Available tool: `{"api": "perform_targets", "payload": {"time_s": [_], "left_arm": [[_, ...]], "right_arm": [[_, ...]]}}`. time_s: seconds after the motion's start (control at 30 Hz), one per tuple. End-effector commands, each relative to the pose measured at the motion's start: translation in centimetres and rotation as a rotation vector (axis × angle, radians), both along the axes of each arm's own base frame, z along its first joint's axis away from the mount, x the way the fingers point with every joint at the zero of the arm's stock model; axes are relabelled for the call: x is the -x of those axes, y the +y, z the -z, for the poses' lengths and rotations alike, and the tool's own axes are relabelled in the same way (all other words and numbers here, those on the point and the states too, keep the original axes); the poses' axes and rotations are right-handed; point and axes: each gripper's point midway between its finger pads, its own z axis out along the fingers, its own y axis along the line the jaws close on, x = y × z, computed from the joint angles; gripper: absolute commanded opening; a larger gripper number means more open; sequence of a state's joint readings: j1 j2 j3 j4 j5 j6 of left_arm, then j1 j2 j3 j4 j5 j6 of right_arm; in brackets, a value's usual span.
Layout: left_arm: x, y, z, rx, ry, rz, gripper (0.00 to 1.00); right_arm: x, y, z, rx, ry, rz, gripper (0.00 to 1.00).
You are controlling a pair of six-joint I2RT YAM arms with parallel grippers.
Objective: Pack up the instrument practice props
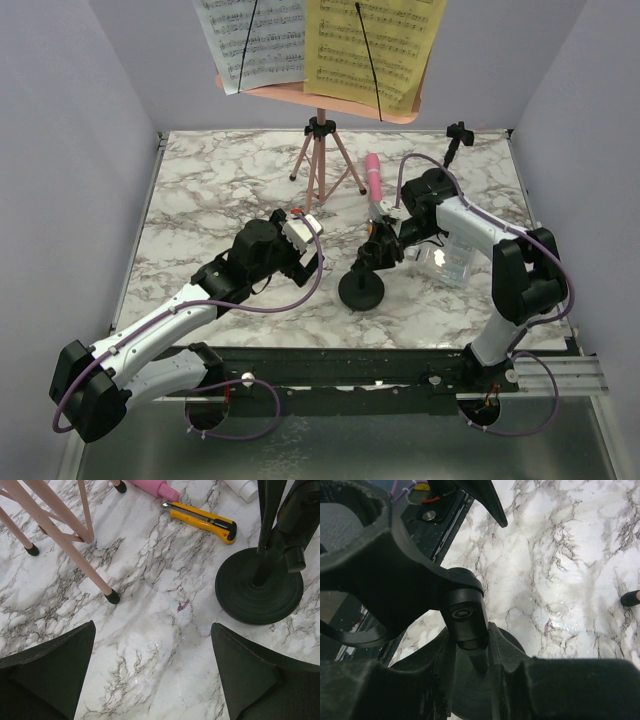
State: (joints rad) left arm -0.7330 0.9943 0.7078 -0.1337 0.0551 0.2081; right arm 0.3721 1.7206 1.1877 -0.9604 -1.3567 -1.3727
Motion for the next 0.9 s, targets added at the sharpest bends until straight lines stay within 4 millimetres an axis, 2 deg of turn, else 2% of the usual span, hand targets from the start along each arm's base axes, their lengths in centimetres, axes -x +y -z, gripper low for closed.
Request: {"api": "perform_targets", "payload": {"time_s": [0.0, 0.2, 0.4, 0.5, 0.73, 0.87], "left_arm": [[0.0, 0.4, 0.7, -0.023, 0.009, -0.008, 0.99], [-0.1, 0.6, 0.9, -0.033, 0.006, -0.017, 0.99], [0.0, 0.4, 1.0, -0.028, 0.016, -0.006, 0.99], [0.0, 0.5, 1.0, -0.031, 0.017, -0.011, 0.99], [0.1, 0.3, 0.8, -0.020, 0.019, 0.000, 0.99], [0.1, 0.4, 0.7, -0.020, 0.017, -0.007, 0.99]], "right_arm": [[0.6, -0.4, -1.8, 0.031, -0.028, 0.020, 0.07], [0.2, -2.0, -3.7, 0.038, -0.067, 0.105, 0.02], [-1.1, -5.8, -6.8, -0.073, -0.107, 0.265, 0.00], [-1.8, -7.7, -7.6, -0.099, -0.124, 0.358, 0.00], [-6.0, -13.9, -10.1, -0.112, -0.122, 0.647, 0.00], [-8.1, -16.9, -10.5, -0.097, -0.123, 0.792, 0.00]]}}
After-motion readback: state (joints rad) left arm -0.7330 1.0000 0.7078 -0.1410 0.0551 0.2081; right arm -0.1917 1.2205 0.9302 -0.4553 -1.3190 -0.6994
